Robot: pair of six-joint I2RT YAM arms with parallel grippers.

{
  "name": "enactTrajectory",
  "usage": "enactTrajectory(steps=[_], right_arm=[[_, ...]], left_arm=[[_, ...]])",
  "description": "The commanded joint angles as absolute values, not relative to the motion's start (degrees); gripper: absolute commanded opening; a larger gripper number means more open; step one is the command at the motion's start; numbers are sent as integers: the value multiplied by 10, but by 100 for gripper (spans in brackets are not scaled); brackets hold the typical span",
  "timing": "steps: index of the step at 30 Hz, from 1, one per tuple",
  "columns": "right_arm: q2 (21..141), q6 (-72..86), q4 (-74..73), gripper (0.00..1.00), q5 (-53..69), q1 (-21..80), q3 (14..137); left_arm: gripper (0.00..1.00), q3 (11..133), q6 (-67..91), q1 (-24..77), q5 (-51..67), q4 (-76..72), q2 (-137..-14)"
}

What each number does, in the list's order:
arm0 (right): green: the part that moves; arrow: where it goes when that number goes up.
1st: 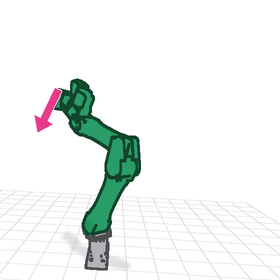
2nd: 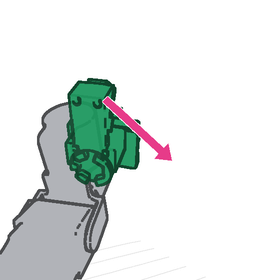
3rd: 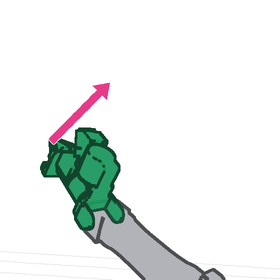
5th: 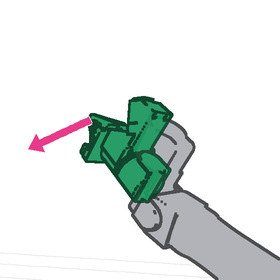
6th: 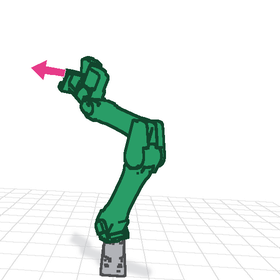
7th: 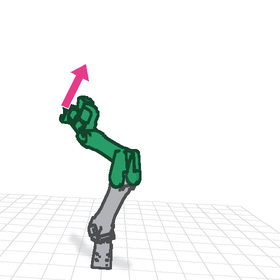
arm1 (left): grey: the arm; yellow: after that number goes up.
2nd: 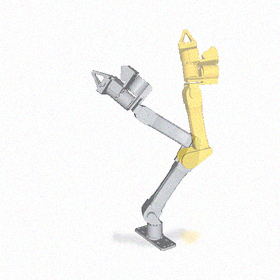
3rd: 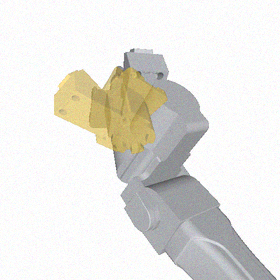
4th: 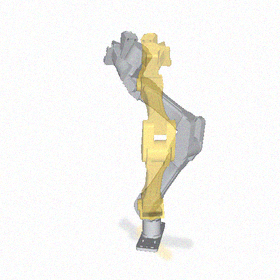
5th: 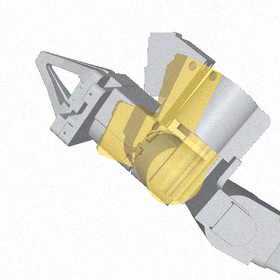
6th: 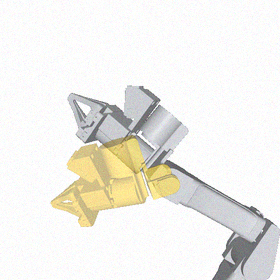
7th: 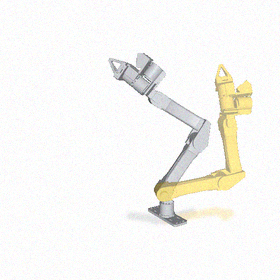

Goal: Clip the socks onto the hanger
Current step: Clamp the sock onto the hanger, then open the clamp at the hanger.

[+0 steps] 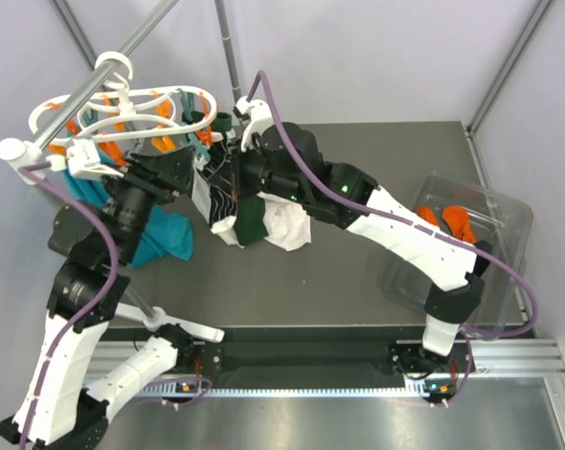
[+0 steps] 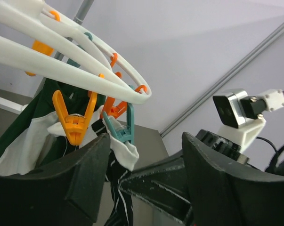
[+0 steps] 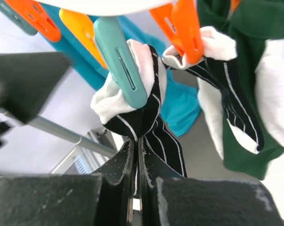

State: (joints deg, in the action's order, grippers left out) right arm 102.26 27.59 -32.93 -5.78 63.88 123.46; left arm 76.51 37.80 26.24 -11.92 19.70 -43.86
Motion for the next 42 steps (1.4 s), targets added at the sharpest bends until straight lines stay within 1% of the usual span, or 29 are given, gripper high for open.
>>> enactTrajectory(steps=[1,7,11,14,18,23,27,34,42], right_arm=[[984,242,-285,0,-96,628,1234],[978,217,-270,0,-73,601,1220],[973,207,-244,0,-42,572,1203],[969,198,-229,0,-14,554,1185],[968,186,-215,0,16,543,1172],[962,188,-196,0,37,542,1158],[959,192,-187,0,46,542,1151],[953,194,-185,0,50,542,1146],[955,203,-184,1,60,544,1145]], left_arm=[[65,804,361,262,-106,223,-409],[63,837,301,262,-154,299,-401],[63,848,303,262,-180,342,-429],[62,847,320,262,-218,347,-455],[61,826,318,262,-237,296,-478],[61,824,321,262,-280,270,-502],[61,827,314,262,-290,254,-519],[61,813,269,262,-322,224,-512],[60,792,208,262,-319,166,-510]])
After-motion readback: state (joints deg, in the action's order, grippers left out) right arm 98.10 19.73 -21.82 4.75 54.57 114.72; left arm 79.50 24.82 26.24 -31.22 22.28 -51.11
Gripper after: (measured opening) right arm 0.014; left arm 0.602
